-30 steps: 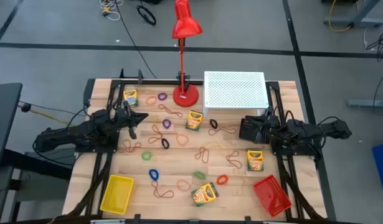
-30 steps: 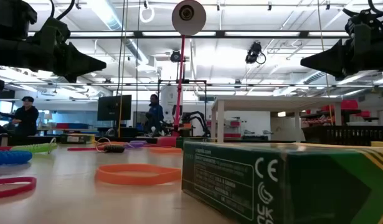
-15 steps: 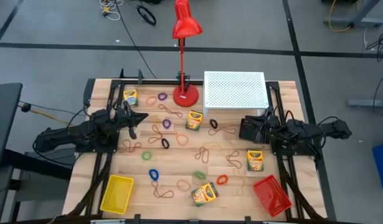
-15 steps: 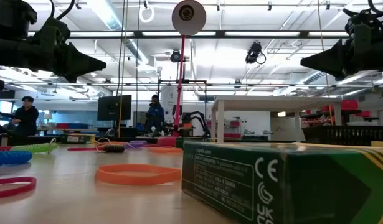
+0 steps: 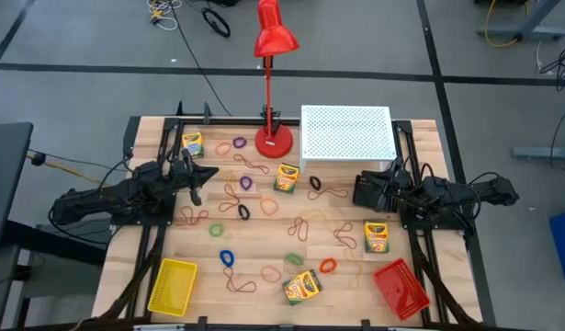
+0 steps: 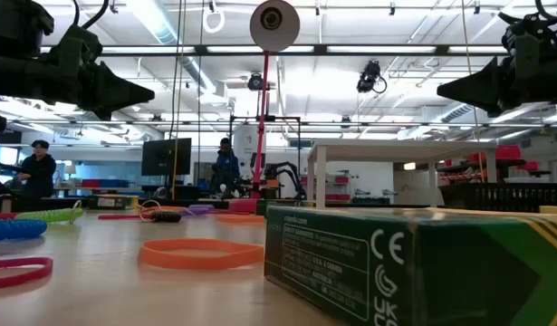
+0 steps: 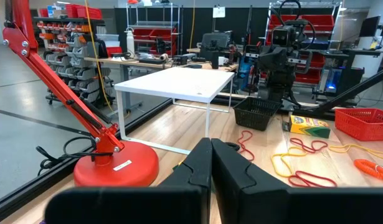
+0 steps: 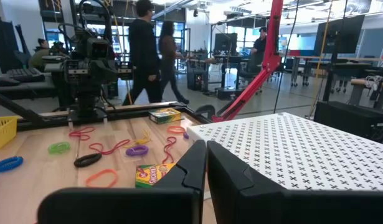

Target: Pick & Place Office Desk Supplies

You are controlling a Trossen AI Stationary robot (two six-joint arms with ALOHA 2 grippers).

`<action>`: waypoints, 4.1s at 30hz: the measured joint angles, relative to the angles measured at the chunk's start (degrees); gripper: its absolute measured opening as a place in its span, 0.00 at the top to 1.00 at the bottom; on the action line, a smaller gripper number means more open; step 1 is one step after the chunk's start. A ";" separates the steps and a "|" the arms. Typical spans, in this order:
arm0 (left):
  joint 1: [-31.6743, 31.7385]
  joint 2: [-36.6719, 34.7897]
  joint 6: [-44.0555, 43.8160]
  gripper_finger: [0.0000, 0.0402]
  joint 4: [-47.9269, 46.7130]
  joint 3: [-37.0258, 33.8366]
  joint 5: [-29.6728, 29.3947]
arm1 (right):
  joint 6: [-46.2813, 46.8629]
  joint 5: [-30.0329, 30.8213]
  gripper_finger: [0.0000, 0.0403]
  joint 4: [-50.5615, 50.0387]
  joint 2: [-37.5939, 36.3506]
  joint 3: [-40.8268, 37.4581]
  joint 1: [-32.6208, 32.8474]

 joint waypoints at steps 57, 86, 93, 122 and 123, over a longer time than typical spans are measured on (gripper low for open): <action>-0.07 -0.01 0.47 0.98 0.01 0.01 -1.19 | 9.99 -11.67 0.99 11.98 8.33 4.16 1.75; -0.07 0.00 0.28 0.98 0.00 0.00 -1.08 | 46.56 -14.60 0.81 -66.65 67.41 45.65 6.78; -0.07 -0.01 0.27 0.98 0.02 0.02 -1.08 | 42.52 -16.21 0.64 -67.38 72.12 45.65 5.22; -0.06 0.00 0.27 0.98 0.00 0.01 -1.08 | 46.70 -26.59 0.98 -62.53 79.39 57.00 -2.25; -0.04 -0.01 0.26 0.98 0.02 0.02 -1.08 | 49.26 -26.96 0.98 -62.00 79.38 58.36 -2.57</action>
